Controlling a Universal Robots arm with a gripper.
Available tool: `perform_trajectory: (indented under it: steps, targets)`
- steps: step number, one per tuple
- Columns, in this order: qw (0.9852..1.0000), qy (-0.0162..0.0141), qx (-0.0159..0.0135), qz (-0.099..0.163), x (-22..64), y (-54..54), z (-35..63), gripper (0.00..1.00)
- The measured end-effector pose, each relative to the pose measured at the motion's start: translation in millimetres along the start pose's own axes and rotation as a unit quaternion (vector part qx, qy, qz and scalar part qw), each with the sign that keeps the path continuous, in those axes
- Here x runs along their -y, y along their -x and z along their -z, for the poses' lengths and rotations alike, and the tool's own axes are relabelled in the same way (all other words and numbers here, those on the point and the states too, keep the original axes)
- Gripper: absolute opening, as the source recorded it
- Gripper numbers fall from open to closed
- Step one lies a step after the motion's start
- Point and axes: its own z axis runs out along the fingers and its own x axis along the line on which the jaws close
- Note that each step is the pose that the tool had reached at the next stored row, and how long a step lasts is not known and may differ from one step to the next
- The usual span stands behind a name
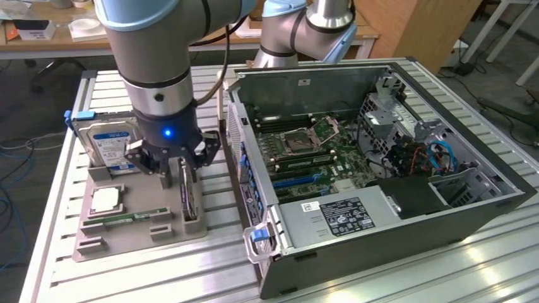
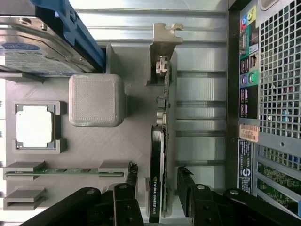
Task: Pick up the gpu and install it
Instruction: 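Pick up the gpu and move the gpu toward the slot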
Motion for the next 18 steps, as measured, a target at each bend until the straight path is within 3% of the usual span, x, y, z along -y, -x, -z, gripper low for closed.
perform_trajectory:
  steps: [13,18]
  targets:
    - [1.0,0.0,-0.0012,0.0,0.2,-0.2,-14.8,0.46]
    - [1.0,-0.0004,-0.0012,0.0,-7.7,-0.5,-19.0,0.46]
